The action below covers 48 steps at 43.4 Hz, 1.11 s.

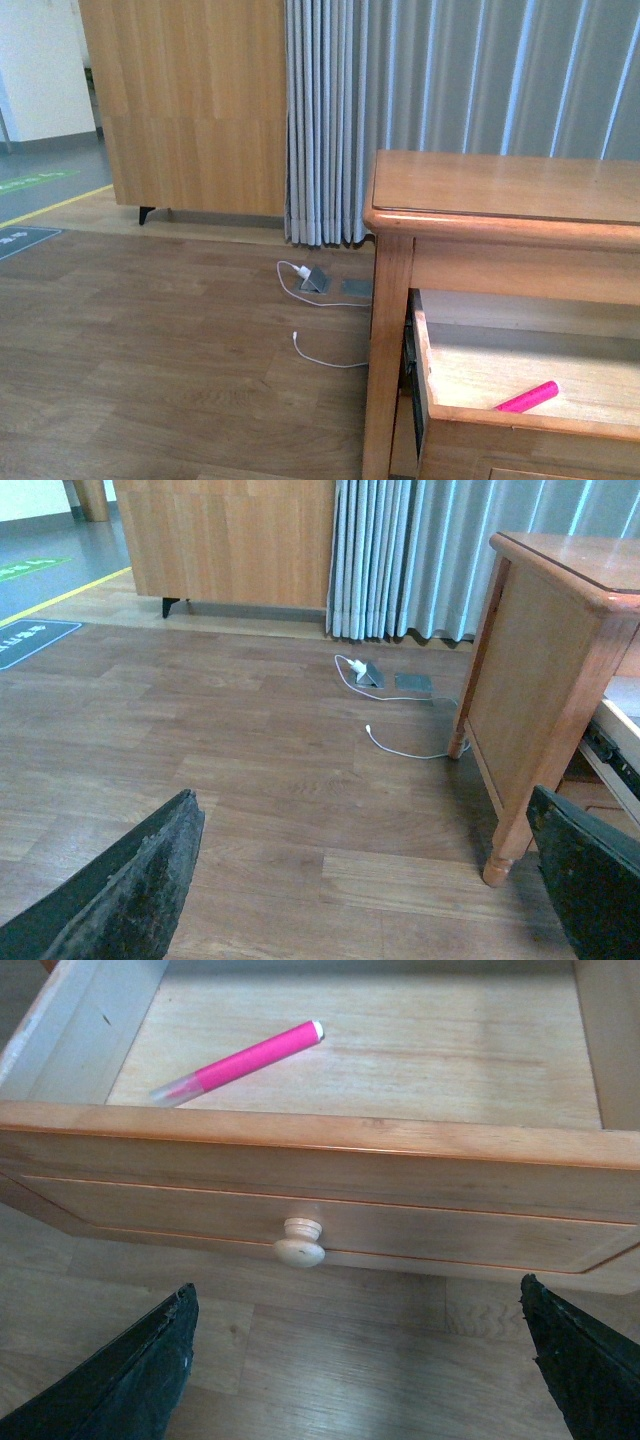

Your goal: Place pink marker in drawer with both arms

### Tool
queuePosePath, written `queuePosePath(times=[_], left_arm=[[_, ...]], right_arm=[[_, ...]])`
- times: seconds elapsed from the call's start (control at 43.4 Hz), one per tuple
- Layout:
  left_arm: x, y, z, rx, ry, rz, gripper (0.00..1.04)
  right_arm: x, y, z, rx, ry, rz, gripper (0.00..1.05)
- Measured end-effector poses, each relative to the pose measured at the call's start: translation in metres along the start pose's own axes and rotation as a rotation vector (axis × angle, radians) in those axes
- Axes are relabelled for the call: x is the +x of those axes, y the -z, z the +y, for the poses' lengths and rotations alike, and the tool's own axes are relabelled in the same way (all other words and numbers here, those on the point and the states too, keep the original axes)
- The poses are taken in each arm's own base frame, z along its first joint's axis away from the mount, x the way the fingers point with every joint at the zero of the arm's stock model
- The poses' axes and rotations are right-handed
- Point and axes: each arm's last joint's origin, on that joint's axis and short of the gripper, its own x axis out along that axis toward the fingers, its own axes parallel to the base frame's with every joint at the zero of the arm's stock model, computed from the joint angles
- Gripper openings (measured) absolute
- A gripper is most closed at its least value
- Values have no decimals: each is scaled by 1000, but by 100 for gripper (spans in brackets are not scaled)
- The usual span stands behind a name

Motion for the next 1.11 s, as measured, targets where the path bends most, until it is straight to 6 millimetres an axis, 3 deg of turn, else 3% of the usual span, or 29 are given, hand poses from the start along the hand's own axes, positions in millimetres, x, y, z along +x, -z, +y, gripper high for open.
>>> queuePosePath(times=[0.438,0.875,1.105], left_arm=[[0,0,0,0,0,0,99],[0,0,0,0,0,0,99],[0,0,0,0,0,0,99]], right_arm=[[63,-16,6,-17,43,69,96],[111,-31,2,-6,109,-32,96],[146,-41,1,5,147,-103,96]])
